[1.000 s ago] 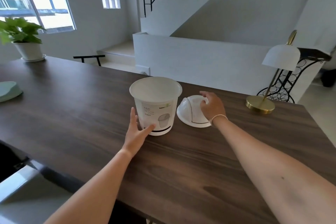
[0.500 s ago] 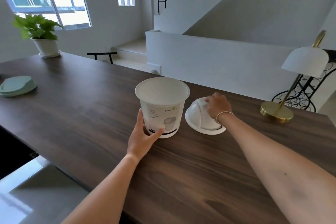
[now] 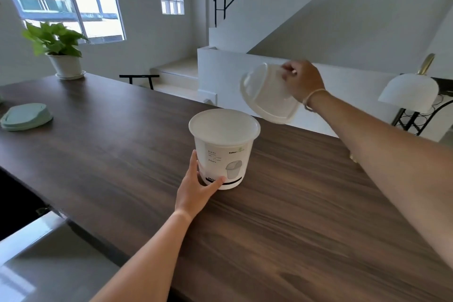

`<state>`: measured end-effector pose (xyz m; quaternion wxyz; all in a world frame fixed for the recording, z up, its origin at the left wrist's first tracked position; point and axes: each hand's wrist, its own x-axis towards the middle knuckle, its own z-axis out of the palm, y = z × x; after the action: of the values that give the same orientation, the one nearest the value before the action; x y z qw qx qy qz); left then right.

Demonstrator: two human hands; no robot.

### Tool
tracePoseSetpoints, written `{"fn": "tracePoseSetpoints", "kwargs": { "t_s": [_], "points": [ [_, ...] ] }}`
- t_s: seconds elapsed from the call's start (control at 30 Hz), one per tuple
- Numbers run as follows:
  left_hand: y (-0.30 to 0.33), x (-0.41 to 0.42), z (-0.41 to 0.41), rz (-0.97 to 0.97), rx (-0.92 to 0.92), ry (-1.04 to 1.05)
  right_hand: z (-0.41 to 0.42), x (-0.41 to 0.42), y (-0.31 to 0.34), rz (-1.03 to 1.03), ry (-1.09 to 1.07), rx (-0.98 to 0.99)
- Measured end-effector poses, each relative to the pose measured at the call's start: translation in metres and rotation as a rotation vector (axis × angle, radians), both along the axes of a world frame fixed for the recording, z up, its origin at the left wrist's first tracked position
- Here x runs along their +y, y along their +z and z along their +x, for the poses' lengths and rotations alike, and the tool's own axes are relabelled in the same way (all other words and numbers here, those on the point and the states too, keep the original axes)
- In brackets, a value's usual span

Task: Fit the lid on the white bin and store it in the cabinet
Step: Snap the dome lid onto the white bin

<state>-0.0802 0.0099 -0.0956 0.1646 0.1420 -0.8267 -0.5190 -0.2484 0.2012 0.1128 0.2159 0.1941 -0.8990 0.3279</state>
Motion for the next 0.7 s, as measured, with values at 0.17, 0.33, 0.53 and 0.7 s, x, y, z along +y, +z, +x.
{"fn": "tracePoseSetpoints", "kwargs": {
  "t_s": [0.17, 0.33, 0.53, 0.7],
  "points": [
    [0.0, -0.001, 0.0, 0.002, -0.002, -0.001, 0.027, -0.043, 0.017, 0.075, 0.221, -0.008],
    [0.001, 0.0, 0.001, 0.003, 0.004, -0.009, 0.05, -0.07, 0.002, 0.273, 0.317, -0.024],
    [0.0, 0.0, 0.001, 0.007, 0.004, -0.01, 0.06, -0.078, -0.006, 0.334, 0.329, -0.016],
    [-0.001, -0.001, -0.001, -0.001, -0.001, -0.012, 0.062, -0.079, -0.009, 0.284, 0.341, -0.014]
  ]
}}
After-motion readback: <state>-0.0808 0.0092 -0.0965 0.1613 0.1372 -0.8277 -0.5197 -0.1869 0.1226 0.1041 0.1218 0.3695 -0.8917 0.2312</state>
